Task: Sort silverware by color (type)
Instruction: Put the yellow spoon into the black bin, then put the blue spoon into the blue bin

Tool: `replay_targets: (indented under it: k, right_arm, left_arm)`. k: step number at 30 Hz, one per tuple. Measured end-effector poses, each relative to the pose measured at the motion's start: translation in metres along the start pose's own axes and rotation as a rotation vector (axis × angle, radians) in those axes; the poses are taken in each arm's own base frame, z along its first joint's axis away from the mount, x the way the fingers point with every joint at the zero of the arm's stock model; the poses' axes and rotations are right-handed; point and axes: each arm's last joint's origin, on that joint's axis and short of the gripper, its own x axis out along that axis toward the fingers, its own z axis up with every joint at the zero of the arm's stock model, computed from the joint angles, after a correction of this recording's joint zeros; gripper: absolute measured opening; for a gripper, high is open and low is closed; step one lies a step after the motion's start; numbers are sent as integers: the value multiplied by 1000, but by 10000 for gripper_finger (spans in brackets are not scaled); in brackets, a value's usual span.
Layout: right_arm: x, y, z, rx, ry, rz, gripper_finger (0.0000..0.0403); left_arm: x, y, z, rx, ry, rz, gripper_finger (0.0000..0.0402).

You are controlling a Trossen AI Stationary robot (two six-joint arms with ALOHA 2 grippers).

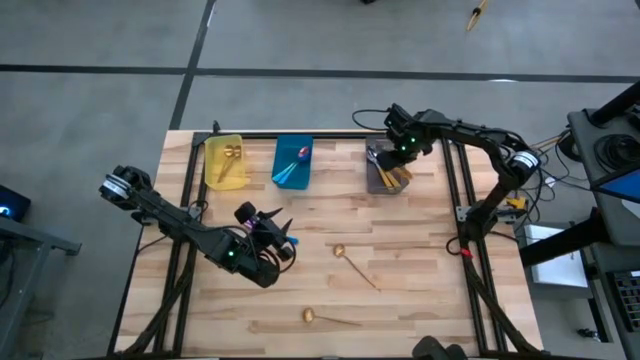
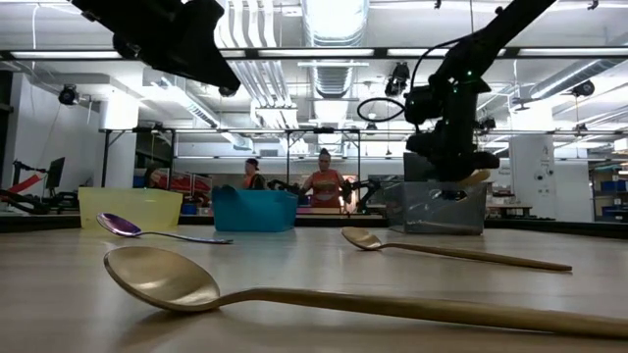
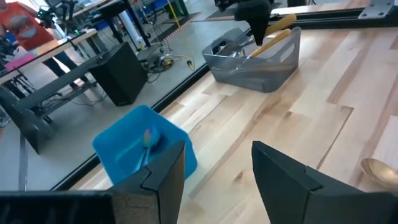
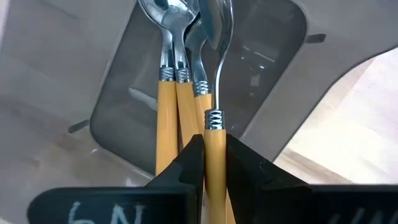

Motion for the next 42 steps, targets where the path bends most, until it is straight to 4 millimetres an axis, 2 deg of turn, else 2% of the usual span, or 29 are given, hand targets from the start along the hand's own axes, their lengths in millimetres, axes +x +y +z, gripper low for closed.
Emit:
replay_targets:
  k: [15,25,31,35,42]
  right_arm:
    - [8,-1,-1,-5,-15,6,30]
    - [5,3,11,29,-125,42,36]
    - [5,4,11,31,-129,43,39]
    - [5,4,11,27,-129,43,54]
    - [5,4,11,25,-130,42,106]
  left_arm:
    - [0,0,0,1,0,0,165]
    - [1,0,0,4,-2,7,165]
    - [1,0,0,4,-2,7,165]
    - [1,0,0,4,-3,8,165]
    - [1,0,0,0,-4,8,165]
